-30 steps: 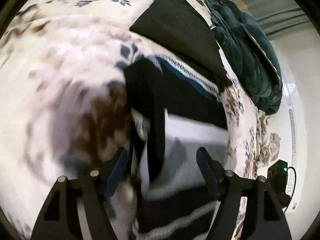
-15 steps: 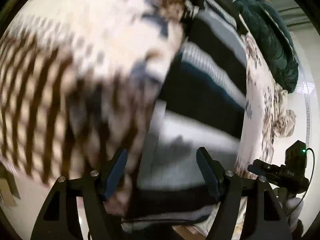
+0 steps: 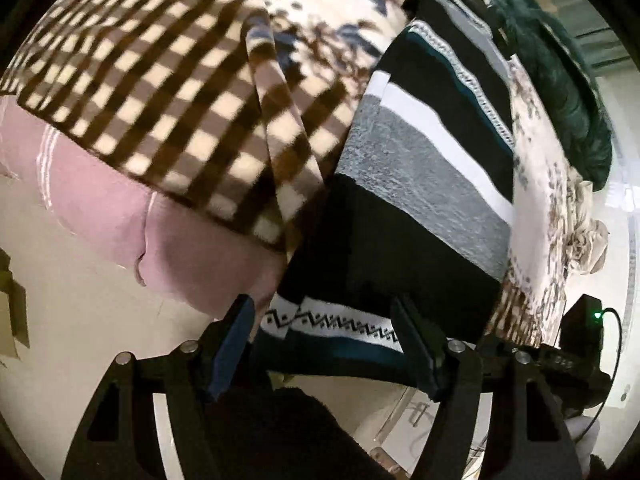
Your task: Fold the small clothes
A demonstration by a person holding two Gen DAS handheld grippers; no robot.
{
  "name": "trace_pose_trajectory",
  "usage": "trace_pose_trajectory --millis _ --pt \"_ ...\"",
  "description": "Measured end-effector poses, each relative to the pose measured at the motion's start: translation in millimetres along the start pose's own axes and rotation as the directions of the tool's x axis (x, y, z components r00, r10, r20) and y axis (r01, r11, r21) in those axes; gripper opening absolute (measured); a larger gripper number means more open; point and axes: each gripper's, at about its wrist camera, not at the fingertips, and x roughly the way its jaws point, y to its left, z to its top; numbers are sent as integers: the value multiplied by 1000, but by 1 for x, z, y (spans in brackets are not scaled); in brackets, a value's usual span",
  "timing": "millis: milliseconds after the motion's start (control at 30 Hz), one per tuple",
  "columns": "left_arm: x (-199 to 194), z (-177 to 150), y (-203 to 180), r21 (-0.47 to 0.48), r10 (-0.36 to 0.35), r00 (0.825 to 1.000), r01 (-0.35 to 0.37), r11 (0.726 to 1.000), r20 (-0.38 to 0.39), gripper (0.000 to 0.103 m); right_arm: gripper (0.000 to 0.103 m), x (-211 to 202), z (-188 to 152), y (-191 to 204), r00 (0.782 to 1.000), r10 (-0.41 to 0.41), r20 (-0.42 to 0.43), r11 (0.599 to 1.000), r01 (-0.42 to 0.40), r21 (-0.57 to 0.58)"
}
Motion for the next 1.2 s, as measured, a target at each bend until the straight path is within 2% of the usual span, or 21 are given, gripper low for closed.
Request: trace_pose_trajectory --millis 33,133,200,267,300,367,400,467,533,700,800,900,967,1033,1067,1100,1133,1167,1200 --pt "0 0 2 7 9 1000 -9 1000 1 67 57 2 -5 1 1000 7 2 1000 -7 4" --pt "7 1 2 22 1 1000 -1 1000 -6 55 57 4 -10 4 1000 -10 9 1000 10 -1" --pt "19 3 -2 38 8 1000 -8 999 -5 50 57 8 -13 8 1000 -16 12 1000 16 -17" --pt "28 0 1 49 13 1000 -12 999 -12 17 57 10 -7 12 1000 -28 6 999 28 -33" --pt "28 -1 5 47 17 1000 -17 999 -8 15 55 14 -8 15 999 -31 6 998 31 -46" --pt "23 -2 7 44 5 1000 -6 999 23 7 31 20 -8 20 999 -50 8 996 50 -70" --pt "19 -4 7 44 -6 999 5 999 37 7 19 21 -9 24 998 -63 12 995 64 -77" --pt "13 -8 9 38 -18 999 17 999 50 5 14 19 -13 32 996 -77 40 993 80 -88" --pt "6 -11 10 30 -28 998 27 999 58 5 10 16 -16 36 995 -79 58 992 85 -97" --pt "-12 -10 17 14 -36 996 35 999 78 5 9 5 -25 44 996 -59 70 991 67 -114" --pt "-9 -4 29 17 -16 998 15 1000 65 5 9 1 -28 55 997 -45 66 988 54 -141" --pt "9 -2 35 17 2 1000 -2 1000 29 5 9 12 -26 60 996 -72 50 981 80 -179" --pt "19 1 39 15 -5 1000 6 1000 -16 10 9 27 -22 64 996 -81 32 981 85 -173" --pt "14 3 43 -23 -46 999 46 999 -3 13 14 37 -17 63 997 -82 -3 983 80 -166" --pt "11 4 44 -35 -62 998 62 997 7 28 15 39 -15 61 997 -73 -10 986 70 -154" --pt "7 5 46 -35 -68 998 69 997 17 39 22 37 -13 58 999 -36 -22 990 33 -138" --pt "5 6 48 -31 -106 994 107 994 33 63 41 33 -12 54 1000 -17 -17 992 14 -126" --pt "6 7 50 -30 -143 989 144 989 38 68 49 28 -11 50 1000 -5 1 993 5 -117" --pt "9 8 51 -30 -166 986 167 986 36 68 55 24 -11 45 1000 16 13 994 -14 -109"
